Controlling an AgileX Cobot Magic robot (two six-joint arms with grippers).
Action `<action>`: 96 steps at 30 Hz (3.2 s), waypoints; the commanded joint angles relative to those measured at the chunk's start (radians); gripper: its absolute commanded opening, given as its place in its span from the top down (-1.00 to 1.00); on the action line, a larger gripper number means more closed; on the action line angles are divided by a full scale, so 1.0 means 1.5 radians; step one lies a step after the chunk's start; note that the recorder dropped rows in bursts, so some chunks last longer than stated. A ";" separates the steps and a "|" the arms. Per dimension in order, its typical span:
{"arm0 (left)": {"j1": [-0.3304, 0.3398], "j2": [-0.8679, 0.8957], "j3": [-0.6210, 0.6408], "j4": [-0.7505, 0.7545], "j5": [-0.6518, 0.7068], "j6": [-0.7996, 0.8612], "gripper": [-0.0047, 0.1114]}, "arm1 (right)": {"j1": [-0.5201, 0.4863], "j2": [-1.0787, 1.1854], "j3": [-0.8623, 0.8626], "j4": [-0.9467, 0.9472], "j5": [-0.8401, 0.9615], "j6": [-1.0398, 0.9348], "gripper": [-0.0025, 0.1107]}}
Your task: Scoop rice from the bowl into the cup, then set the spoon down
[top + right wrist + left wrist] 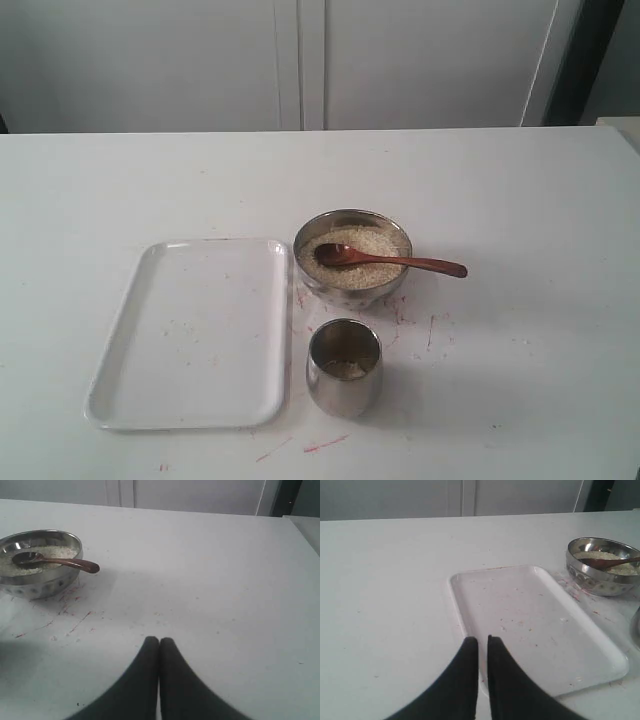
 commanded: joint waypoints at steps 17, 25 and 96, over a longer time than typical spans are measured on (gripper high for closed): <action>-0.004 0.000 -0.004 -0.006 -0.002 0.000 0.67 | -0.003 -0.003 0.002 0.032 -0.249 0.094 0.96; -0.004 0.000 -0.004 -0.006 -0.002 0.000 0.67 | -0.003 -0.003 0.002 0.032 -0.304 0.244 0.96; -0.004 0.000 -0.004 -0.006 -0.002 0.000 0.67 | 0.289 1.016 -0.867 -0.131 0.524 -0.315 0.77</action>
